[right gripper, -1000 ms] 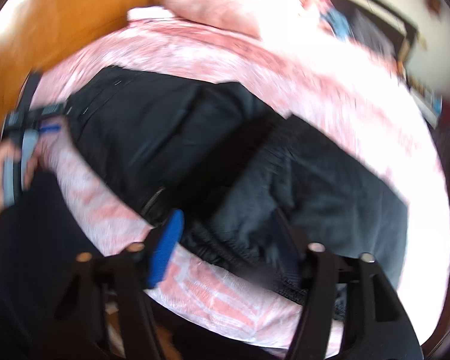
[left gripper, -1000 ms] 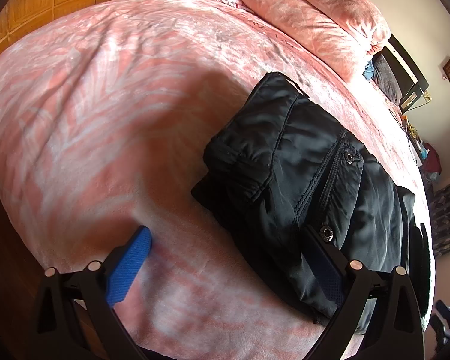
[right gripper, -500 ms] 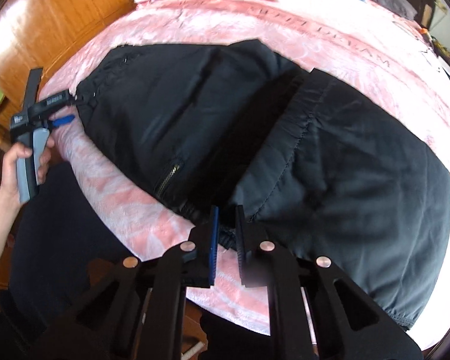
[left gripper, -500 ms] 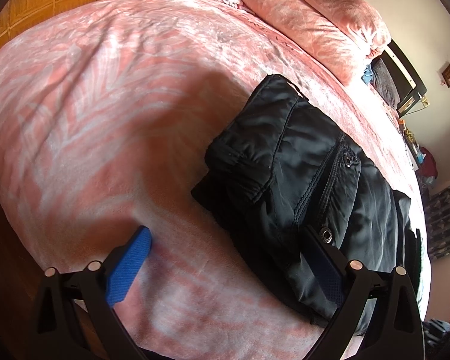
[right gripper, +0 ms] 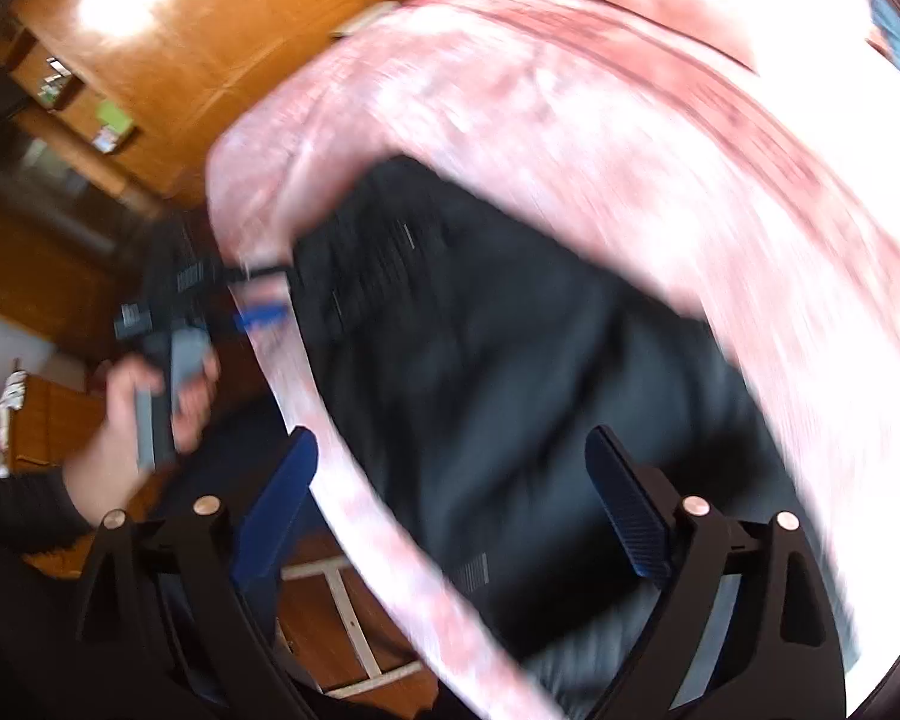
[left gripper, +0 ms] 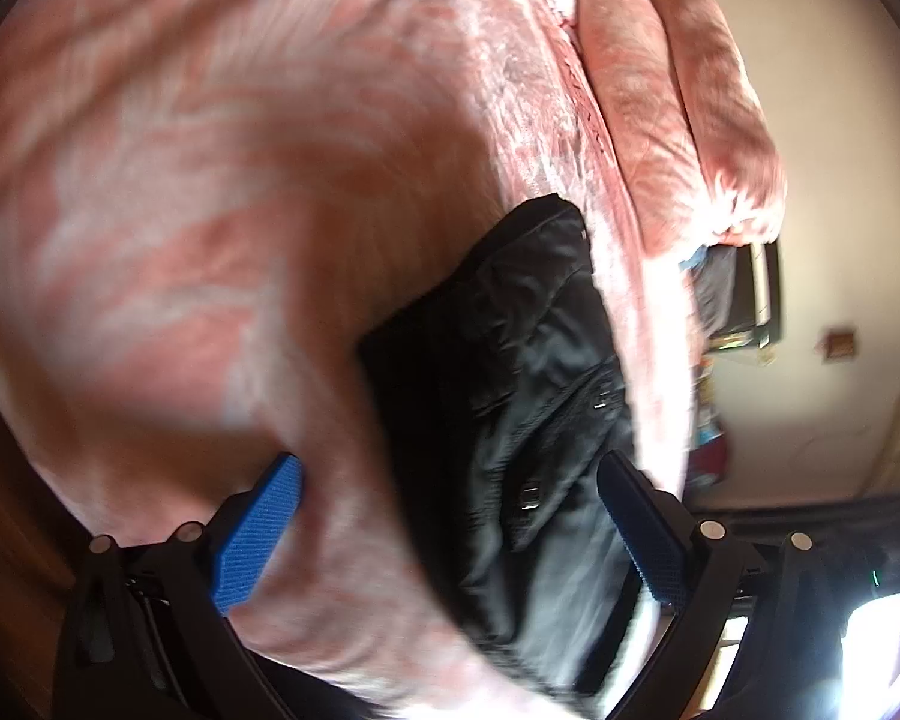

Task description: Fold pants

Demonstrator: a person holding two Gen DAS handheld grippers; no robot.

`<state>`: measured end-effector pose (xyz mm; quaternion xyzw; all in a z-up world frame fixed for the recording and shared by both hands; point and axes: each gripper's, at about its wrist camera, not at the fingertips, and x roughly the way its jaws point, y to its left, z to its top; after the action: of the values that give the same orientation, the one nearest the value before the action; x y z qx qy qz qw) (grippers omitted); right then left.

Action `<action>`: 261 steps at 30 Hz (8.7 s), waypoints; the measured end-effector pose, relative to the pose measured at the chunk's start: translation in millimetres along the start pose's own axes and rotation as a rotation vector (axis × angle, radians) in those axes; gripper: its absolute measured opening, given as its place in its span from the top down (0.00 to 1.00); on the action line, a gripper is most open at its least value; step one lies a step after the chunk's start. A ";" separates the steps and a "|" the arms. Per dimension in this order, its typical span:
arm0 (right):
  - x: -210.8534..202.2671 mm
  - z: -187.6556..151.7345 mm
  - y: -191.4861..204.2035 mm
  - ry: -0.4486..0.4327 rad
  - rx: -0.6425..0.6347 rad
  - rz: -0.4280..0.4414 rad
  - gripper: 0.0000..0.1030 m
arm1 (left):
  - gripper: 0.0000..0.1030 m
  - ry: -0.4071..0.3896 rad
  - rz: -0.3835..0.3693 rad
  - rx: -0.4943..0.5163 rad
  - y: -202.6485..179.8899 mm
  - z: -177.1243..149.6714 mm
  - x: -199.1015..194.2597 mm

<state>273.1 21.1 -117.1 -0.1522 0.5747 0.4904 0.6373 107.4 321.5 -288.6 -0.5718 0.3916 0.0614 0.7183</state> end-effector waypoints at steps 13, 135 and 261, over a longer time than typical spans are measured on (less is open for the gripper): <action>179.3 174.6 16.6 0.321 -0.181 0.135 0.11 | 0.05 -0.025 -0.081 -0.145 2.4 19.1 28.4; -168.2 -336.4 -240.4 -0.210 0.381 -0.197 0.83 | 0.74 0.268 0.083 1.467 -338.0 -500.1 205.5; -121.0 -419.3 -118.8 -0.467 0.746 -0.377 0.76 | 0.13 0.103 0.187 1.231 -230.1 -297.9 119.8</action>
<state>140.8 -407.2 -177.2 0.0997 0.5152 0.1474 0.8384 166.2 -58.5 -198.2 -0.0187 0.4374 -0.1406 0.8880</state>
